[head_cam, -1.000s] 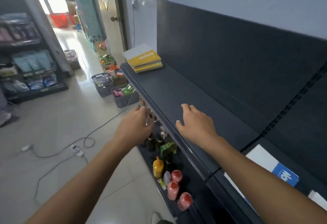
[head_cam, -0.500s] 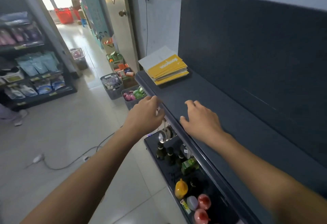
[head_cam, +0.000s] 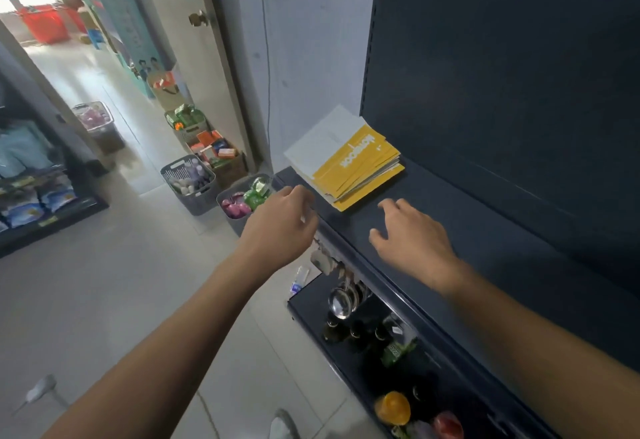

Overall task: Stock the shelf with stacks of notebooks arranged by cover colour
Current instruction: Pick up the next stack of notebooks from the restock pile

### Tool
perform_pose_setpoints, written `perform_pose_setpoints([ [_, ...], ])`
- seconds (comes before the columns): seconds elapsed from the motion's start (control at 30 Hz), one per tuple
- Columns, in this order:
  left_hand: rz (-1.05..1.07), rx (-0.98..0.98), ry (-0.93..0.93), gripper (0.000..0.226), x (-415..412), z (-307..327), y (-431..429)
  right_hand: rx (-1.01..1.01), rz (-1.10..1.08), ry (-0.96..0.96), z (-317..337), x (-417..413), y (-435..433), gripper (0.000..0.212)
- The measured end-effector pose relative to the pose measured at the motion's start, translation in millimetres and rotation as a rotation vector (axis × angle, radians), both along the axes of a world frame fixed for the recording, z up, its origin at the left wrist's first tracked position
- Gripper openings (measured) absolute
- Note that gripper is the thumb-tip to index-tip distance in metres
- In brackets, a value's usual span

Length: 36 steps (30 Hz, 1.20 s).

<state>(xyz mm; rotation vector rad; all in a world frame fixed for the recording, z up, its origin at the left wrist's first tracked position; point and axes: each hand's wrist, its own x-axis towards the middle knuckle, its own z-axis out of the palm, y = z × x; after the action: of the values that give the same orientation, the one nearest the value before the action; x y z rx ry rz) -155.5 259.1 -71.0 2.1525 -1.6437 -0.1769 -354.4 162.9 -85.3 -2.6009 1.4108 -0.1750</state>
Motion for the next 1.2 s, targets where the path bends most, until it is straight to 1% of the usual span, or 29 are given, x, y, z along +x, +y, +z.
perform_pose_setpoints([
  [0.2,-0.076,-0.023,-0.008,0.027,78,2,-41,-0.011,-0.177,0.019,5,58,-31,0.045],
  [0.3,-0.093,-0.022,0.010,0.028,100,2,-59,-0.004,-0.232,-0.024,7,75,-39,0.039],
  [0.43,-0.162,-0.015,0.011,0.032,120,2,-89,-0.012,-0.333,-0.034,8,96,-58,0.039],
  [0.6,-0.258,-0.059,0.013,0.030,135,0,-135,0.019,-0.441,-0.043,2,118,-82,0.043],
  [0.77,-0.311,-0.093,-0.027,0.030,140,-1,-191,0.030,-0.583,-0.110,-10,124,-102,0.043],
  [0.87,-0.342,-0.101,-0.074,0.035,138,-2,-218,0.009,-0.669,-0.134,-14,122,-109,0.044],
  [0.93,-0.350,-0.060,-0.101,0.042,135,-2,-232,0.008,-0.719,-0.151,-11,119,-111,0.040],
  [1.07,-0.383,0.113,-0.192,0.061,128,-5,-250,0.022,-0.796,-0.140,-6,116,-108,0.032],
  [1.2,-0.442,0.165,-0.248,0.060,121,-12,-260,0.151,-0.808,-0.176,-9,124,-97,0.037],
])
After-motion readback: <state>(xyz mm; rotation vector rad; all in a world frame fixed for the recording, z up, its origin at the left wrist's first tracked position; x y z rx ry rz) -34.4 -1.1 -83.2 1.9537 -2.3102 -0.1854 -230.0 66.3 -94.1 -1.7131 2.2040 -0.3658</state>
